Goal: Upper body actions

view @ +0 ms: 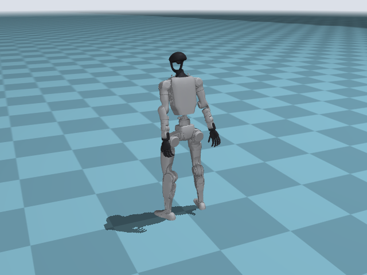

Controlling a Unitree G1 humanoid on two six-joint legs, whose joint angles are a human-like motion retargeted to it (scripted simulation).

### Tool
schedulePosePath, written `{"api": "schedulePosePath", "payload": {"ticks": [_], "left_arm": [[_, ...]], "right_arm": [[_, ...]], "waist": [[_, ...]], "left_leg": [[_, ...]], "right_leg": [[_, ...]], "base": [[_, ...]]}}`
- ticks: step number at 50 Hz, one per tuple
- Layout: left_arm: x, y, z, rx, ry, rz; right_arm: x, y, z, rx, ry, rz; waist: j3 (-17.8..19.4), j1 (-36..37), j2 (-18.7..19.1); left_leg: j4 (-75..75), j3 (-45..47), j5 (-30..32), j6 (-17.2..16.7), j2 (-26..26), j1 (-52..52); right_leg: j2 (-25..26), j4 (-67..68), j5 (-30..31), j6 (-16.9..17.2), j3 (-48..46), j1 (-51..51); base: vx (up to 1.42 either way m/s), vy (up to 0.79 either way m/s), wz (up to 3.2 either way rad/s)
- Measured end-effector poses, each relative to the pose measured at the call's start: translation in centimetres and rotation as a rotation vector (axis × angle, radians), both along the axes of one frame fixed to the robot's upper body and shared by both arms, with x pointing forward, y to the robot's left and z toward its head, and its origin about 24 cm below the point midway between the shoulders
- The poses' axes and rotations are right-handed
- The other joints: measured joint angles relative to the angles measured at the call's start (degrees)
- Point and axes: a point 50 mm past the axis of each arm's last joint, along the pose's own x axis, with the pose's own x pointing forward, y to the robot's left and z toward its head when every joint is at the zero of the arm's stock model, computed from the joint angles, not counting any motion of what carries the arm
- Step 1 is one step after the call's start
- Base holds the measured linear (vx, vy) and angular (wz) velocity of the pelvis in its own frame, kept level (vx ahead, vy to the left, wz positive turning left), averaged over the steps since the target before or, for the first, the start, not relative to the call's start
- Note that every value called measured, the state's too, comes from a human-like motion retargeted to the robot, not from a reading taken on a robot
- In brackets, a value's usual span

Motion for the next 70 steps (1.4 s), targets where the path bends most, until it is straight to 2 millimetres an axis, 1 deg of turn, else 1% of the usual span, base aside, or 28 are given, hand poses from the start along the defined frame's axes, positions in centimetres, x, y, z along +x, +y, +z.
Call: {"api": "schedulePosePath", "payload": {"ticks": [3, 5, 8, 10, 12, 15, 18, 21, 24, 27, 29, 32, 35, 38, 41, 43, 48, 50, 52, 56, 58, 59, 60, 62, 64, 66, 70], "left_arm": [[-1.1, -0.5, 0.0, -0.019, 0.003, 0.061], [-1.4, -0.7, 0.0, -0.027, 0.009, 0.069], [-0.5, -0.5, -0.1, -0.016, -0.023, 0.069], [0.5, -0.4, -0.2, -0.006, -0.06, 0.065], [1.7, -0.1, -0.2, 0.006, -0.102, 0.049], [3.6, 0.4, -0.2, 0.032, -0.163, 0.01], [5.2, 0.9, -0.1, 0.056, -0.219, -0.035], [6.5, 1.4, 0.1, 0.069, -0.26, -0.074], [7.2, 1.7, 0.2, 0.076, -0.279, -0.096], [7.3, 1.8, 0.2, 0.072, -0.279, -0.106], [7.1, 1.8, 0.2, 0.064, -0.27, -0.11], [6.4, 1.7, 0.1, 0.043, -0.247, -0.114], [5.3, 1.5, 0.0, 0.023, -0.208, -0.116], [3.9, 1.3, 0.0, -0.001, -0.158, -0.114], [2.4, 0.9, -0.1, -0.026, -0.108, -0.105], [1.5, 0.7, -0.1, -0.042, -0.077, -0.096], [-0.5, 0.2, 0.0, -0.067, -0.017, -0.07], [-1.0, 0.1, 0.1, -0.072, 0.0, -0.061], [-1.3, 0.1, 0.1, -0.074, 0.011, -0.056], [-1.0, 0.1, 0.1, -0.069, 0.008, -0.045], [-0.2, 0.2, 0.0, -0.065, -0.01, -0.04], [0.5, 0.3, 0.0, -0.061, -0.024, -0.041], [1.3, 0.4, 0.0, -0.056, -0.04, -0.043], [3.5, 0.5, -0.1, -0.037, -0.081, -0.056], [6.6, 0.7, 0.1, -0.01, -0.145, -0.084], [10.2, 1.0, 0.5, 0.02, -0.234, -0.14], [17.6, 2.0, 2.6, 0.066, -0.42, -0.321]], "right_arm": [[-2.0, 0.5, 0.0, 0.007, 0.038, -0.047], [-2.7, 1.0, -0.1, 0.008, 0.058, -0.053], [-2.2, 1.5, -0.3, 0.021, 0.045, -0.037], [-1.2, 1.6, -0.4, -0.001, 0.033, 0.007], [0.3, 1.4, -0.5, -0.026, 0.004, 0.098], [3.2, 1.4, -0.5, -0.031, -0.062, 0.248], [6.1, 1.9, -0.4, -0.003, -0.15, 0.332], [8.7, 2.7, -0.1, 0.041, -0.255, 0.338], [10.7, 3.5, 0.2, 0.093, -0.346, 0.298], [11.9, 4.2, 0.5, 0.146, -0.402, 0.253], [12.1, 4.4, 0.5, 0.167, -0.415, 0.228], [11.5, 4.4, 0.4, 0.172, -0.401, 0.21], [10.1, 3.8, 0.0, 0.152, -0.343, 0.213], [7.9, 3.1, -0.3, 0.115, -0.257, 0.22], [5.2, 2.2, -0.5, 0.072, -0.16, 0.208], [3.4, 1.7, -0.6, 0.05, -0.096, 0.184], [-0.3, 0.9, -0.3, 0.015, 0.021, 0.094], [-1.2, 0.7, -0.2, 0.006, 0.047, 0.06], [-1.7, 0.6, -0.2, -0.001, 0.056, 0.034], [-1.4, 0.4, -0.1, -0.014, 0.039, 0.011], [-0.6, 0.4, -0.2, -0.015, 0.008, 0.014], [0.2, 0.5, -0.2, -0.013, -0.017, 0.018], [1.1, 0.5, -0.3, -0.011, -0.044, 0.024], [3.4, 0.6, -0.2, -0.007, -0.105, 0.044], [6.4, 0.8, 0.0, 0.0, -0.18, 0.082], [9.8, 1.1, 0.5, 0.005, -0.266, 0.137], [16.5, 1.9, 2.4, 0.015, -0.434, 0.267]], "waist": [[-1.6, -0.3, 0.1], [-3.1, -0.7, 0.4], [-3.8, -1.1, 0.4], [-3.8, -1.1, 0.3], [-3.7, -0.8, 0.3], [-4.2, -0.1, 0.4], [-4.9, 0.1, 0.4], [-5.3, 0.3, 0.5], [-5.6, 0.3, 0.7], [-5.8, 0.3, 0.9], [-5.9, 0.3, 1.0], [-5.8, 0.3, 1.0], [-5.8, 0.6, 1.0], [-5.8, 0.9, 1.0], [-5.8, 1.0, 0.9], [-5.8, 1.0, 0.9], [-5.4, 0.8, 0.9], [-5.1, 0.6, 0.8], [-4.9, 0.5, 0.8], [-4.7, 0.3, 0.8], [-4.6, 0.4, 0.8], [-4.5, 0.6, 0.7], [-4.2, 0.8, 0.7], [-3.2, 1.2, 0.8], [-1.8, 1.2, 0.7], [0.0, 1.0, 0.4], [3.2, 1.6, -0.7]], "left_leg": [[-0.2, -0.2, -0.1, -0.2, 0.2, 0.7], [-0.7, -0.6, 0.0, -0.1, 0.1, 0.6], [-0.9, -1.0, 0.0, 0.0, -0.2, 0.6], [-0.6, -0.9, -0.1, 0.0, -0.1, 0.7], [-0.4, -0.6, -0.3, -0.1, 0.1, 1.1], [-0.7, 0.0, -0.3, -0.1, 0.1, 1.8], [-0.9, 0.2, -0.4, 0.1, -0.2, 2.2], [-0.8, 0.3, -0.6, 0.1, -0.2, 2.3], [-0.8, 0.7, -0.7, 0.1, -0.2, 2.6], [-0.9, 0.8, -0.8, 0.2, -0.2, 3.0], [-0.9, 0.8, -0.8, 0.3, -0.3, 3.1], [-0.9, 0.8, -1.0, 0.3, -0.4, 3.5], [-0.8, 0.8, -1.1, 0.3, -0.4, 3.8], [-0.8, 0.8, -1.3, 0.4, -0.6, 4.1], [-0.8, 0.5, -1.4, 0.5, -0.9, 4.3], [-0.7, 0.4, -1.5, 0.5, -1.0, 4.4], [-0.7, -0.1, -1.6, 0.6, -1.4, 4.8], [-0.6, -0.3, -1.7, 0.7, -1.5, 4.9], [-0.5, -0.5, -1.7, 0.7, -1.6, 4.9], [0.1, -0.4, -1.8, 0.7, -1.4, 3.9], [0.9, -0.4, -1.9, 0.7, -1.1, 2.5], [1.6, -0.3, -2.0, 0.6, -0.9, 1.6], [2.3, 0.0, -2.1, 0.5, -0.6, 0.5], [4.4, 0.0, -2.4, 0.4, 0.2, -2.2], [7.9, -0.9, -3.2, 0.2, 1.1, -6.3], [12.1, -1.8, -4.5, 0.0, 1.8, -10.6], [21.3, -3.2, -7.5, -0.3, 3.0, -19.3]], "right_leg": [[-0.1, -0.4, -0.1, 0.4, 0.3, 0.8], [0.1, -0.6, -0.3, 0.5, -0.1, 1.0], [0.4, -0.9, -0.5, 0.3, -0.9, 1.5], [0.4, -0.8, -0.6, 0.2, -1.2, 1.7], [0.3, -0.5, -0.7, 0.3, -1.0, 1.8], [0.2, -0.1, -0.6, 0.4, -0.4, 1.7], [0.4, -0.4, -0.5, 0.2, -0.3, 1.8], [0.4, -0.3, -0.6, 0.2, 0.0, 1.9], [0.4, -0.2, -0.7, 0.3, 0.1, 1.9], [0.5, -0.2, -0.8, 0.3, 0.2, 2.2], [0.6, -0.2, -0.9, 0.3, 0.2, 2.4], [0.6, -0.3, -1.0, 0.3, 0.1, 2.8], [0.6, -0.3, -1.2, 0.4, 0.0, 3.2], [0.5, -0.4, -1.4, 0.4, -0.1, 3.6], [0.4, -0.5, -1.6, 0.5, -0.3, 4.1], [0.3, -0.5, -1.7, 0.5, -0.6, 4.4], [0.3, -0.7, -2.1, 0.5, -1.0, 5.3], [0.3, -0.7, -2.2, 0.4, -1.1, 5.6], [0.4, -0.7, -2.3, 0.3, -1.0, 5.7], [0.2, 0.1, -2.7, 0.2, -0.6, 4.6], [-0.1, 1.0, -2.9, 0.2, -0.4, 3.2], [-0.2, 1.9, -3.2, 0.1, -0.1, 2.1], [-0.4, 2.8, -3.5, -0.1, 0.2, 0.8], [-0.6, 5.8, -4.3, -0.3, 1.4, -2.4], [-1.0, 9.8, -5.5, -0.6, 2.5, -6.7], [-1.1, 13.5, -6.7, -1.2, 3.3, -10.6], [-2.4, 20.6, -8.9, -2.1, 3.5, -18.6]], "base": [[0.16, 0.02, -0.08], [0.14, 0.01, 0.2], [0.02, -0.01, 0.25], [0.0, 0.0, 0.0], [0.0, 0.01, -0.09], [-0.01, 0.02, -0.15], [0.0, 0.0, 0.0], [0.0, 0.0, 0.0], [0.0, 0.0, 0.0], [0.0, 0.0, 0.0], [0.0, 0.0, 0.0], [0.0, 0.0, 0.0], [0.0, 0.0, 0.0], [0.03, 0.01, 0.01], [0.05, 0.02, 0.07], [0.03, 0.01, 0.06], [0.0, 0.0, 0.0], [0.0, 0.0, 0.0], [0.0, 0.0, 0.0], [0.0, 0.0, 0.0], [-0.09, -0.02, -0.06], [-0.18, -0.02, -0.12], [-0.23, -0.02, -0.12], [-0.29, -0.03, -0.05], [-0.4, -0.05, 0.06], [-0.42, -0.08, 0.22], [-0.41, -0.08, 0.05]]}}
